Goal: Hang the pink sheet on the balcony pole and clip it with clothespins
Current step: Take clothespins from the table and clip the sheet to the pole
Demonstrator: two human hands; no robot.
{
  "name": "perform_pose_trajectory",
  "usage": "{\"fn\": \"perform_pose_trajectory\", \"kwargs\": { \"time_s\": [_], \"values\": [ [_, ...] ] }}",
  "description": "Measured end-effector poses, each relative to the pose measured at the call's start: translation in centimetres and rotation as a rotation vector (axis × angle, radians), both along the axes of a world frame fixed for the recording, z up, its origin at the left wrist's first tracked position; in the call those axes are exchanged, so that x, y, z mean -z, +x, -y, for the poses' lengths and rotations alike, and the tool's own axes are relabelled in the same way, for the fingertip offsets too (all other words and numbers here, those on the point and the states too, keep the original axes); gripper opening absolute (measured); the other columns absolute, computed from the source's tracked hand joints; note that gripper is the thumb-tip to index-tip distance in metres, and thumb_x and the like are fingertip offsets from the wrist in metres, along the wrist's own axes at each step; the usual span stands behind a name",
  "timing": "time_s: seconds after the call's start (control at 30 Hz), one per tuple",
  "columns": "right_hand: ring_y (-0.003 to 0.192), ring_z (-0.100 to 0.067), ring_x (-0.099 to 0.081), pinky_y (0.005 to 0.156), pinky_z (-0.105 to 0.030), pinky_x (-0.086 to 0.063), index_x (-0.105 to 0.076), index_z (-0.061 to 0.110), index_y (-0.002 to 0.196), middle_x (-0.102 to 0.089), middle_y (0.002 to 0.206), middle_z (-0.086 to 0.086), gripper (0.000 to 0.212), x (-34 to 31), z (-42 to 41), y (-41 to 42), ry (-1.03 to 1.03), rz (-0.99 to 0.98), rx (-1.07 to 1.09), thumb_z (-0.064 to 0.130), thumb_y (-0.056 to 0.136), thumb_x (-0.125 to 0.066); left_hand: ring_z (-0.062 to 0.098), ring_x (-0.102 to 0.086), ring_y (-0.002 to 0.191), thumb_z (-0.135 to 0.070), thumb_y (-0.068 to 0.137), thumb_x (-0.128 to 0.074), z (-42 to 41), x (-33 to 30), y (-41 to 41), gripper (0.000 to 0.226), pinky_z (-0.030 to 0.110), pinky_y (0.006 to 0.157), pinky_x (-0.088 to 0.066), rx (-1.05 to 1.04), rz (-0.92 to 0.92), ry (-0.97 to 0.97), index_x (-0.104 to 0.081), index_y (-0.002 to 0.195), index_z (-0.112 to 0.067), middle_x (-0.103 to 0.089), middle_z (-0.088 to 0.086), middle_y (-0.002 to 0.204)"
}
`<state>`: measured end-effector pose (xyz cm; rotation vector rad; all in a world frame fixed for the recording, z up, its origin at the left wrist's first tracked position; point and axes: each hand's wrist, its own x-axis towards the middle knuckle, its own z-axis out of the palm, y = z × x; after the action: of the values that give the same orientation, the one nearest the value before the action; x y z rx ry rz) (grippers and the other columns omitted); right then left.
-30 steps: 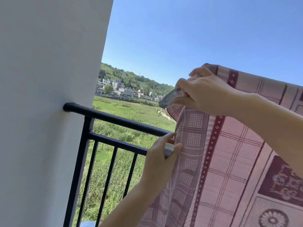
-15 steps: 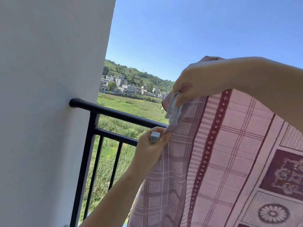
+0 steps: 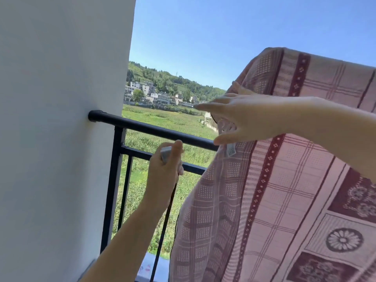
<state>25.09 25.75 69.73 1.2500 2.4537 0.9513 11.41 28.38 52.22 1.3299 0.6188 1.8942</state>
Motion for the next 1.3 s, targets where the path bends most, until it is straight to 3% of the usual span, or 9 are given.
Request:
{"fn": "perform_pose_trajectory", "kwargs": {
  "time_s": [0.13,0.3,0.43,0.57,0.77,0.87,0.97,1.1,1.3],
  "values": [
    [0.105,-0.001,-0.053,0.112,-0.043,-0.03,-0.049,0.028,0.125,-0.057,0.119,0.011,0.048,7.4,3.8,1.7,0.023,-0.645,-0.432,0.053,0.085,-0.041,0.013,-0.055,0.058,-0.044,0.08,-0.04,3.2,2.8,0.0,0.038,0.026,0.068,-0.051,0.324,0.318,-0.074,-0.056,0.077,-0.01,-0.053,0.002,0.064],
    [0.116,0.016,-0.037,0.117,-0.034,-0.008,-0.048,0.035,0.12,-0.058,0.118,0.02,0.052,20.1,6.6,0.9,-0.061,-0.887,-0.235,0.066,0.086,-0.025,0.008,-0.058,0.078,-0.067,0.076,-0.042,7.9,7.0,2.0,0.05,0.018,0.07,-0.051,0.18,0.277,-0.125,-0.064,0.074,-0.022,-0.063,-0.01,0.079],
    [0.091,0.003,-0.063,0.081,-0.023,-0.051,-0.056,0.032,0.112,-0.068,0.1,0.017,0.037,23.5,7.9,0.5,-0.799,-1.354,-0.073,0.053,0.082,-0.05,0.02,-0.056,0.067,-0.085,0.061,-0.041,9.2,10.1,3.2,0.067,0.028,0.056,-0.051,0.119,0.096,-0.183,-0.062,0.085,-0.027,-0.059,-0.001,0.078],
    [0.062,-0.008,-0.061,0.059,-0.027,-0.048,-0.064,0.031,0.09,-0.066,0.071,0.01,0.011,25.5,7.3,2.2,-0.733,-1.554,0.031,0.022,0.086,-0.061,0.012,-0.064,0.089,-0.082,0.064,-0.042,8.8,13.6,3.6,0.069,0.018,0.072,-0.051,0.154,-0.001,-0.198,-0.054,0.114,-0.035,-0.063,-0.002,0.101],
    [0.054,-0.011,-0.05,0.052,-0.026,-0.043,-0.064,0.024,0.088,-0.058,0.063,0.004,0.009,25.1,6.4,6.6,-0.622,-1.792,0.206,0.019,0.086,-0.056,-0.003,0.003,0.141,-0.069,0.08,-0.03,8.4,21.4,7.6,0.075,0.012,0.111,-0.003,-0.245,-0.607,-0.251,0.013,0.137,-0.048,0.003,-0.016,0.154],
    [0.058,-0.018,-0.05,0.049,-0.026,-0.042,-0.064,0.02,0.089,-0.058,0.063,0.001,0.009,25.6,6.6,7.7,-0.652,-1.798,0.222,0.019,0.084,-0.057,0.0,-0.015,0.139,-0.044,0.089,-0.046,5.7,21.3,8.1,0.072,0.024,0.113,-0.018,-0.154,-0.464,-0.391,0.001,0.143,-0.038,-0.015,-0.019,0.151],
    [0.057,-0.016,-0.052,0.046,-0.021,-0.043,-0.067,0.021,0.085,-0.061,0.065,-0.001,0.02,26.1,6.7,8.6,-0.695,-1.839,0.239,0.035,0.071,-0.065,0.014,-0.056,0.075,-0.015,0.094,-0.047,3.4,19.8,5.8,0.022,0.03,0.068,-0.046,-0.018,-0.143,-0.466,-0.061,0.098,-0.031,-0.063,-0.011,0.085],
    [0.058,-0.012,-0.055,0.05,-0.021,-0.047,-0.07,0.032,0.087,-0.064,0.067,0.002,0.061,26.7,6.2,9.8,-0.775,-1.795,0.203,0.071,0.041,-0.074,0.026,-0.065,0.075,-0.017,0.092,-0.05,2.1,19.7,2.3,0.017,0.041,0.071,-0.054,0.075,-0.054,-0.531,-0.065,0.083,-0.014,-0.067,0.014,0.082],
    [0.062,-0.017,-0.053,0.062,-0.031,-0.047,-0.067,0.036,0.089,-0.062,0.067,0.005,0.019,25.6,5.1,8.9,-0.812,-1.654,0.154,0.019,0.085,-0.06,0.019,-0.063,0.059,-0.039,0.085,-0.057,-1.2,18.5,5.0,0.042,0.027,0.051,-0.051,0.242,-0.219,-0.698,-0.044,0.104,-0.005,-0.066,0.007,0.075]
  ]
}}
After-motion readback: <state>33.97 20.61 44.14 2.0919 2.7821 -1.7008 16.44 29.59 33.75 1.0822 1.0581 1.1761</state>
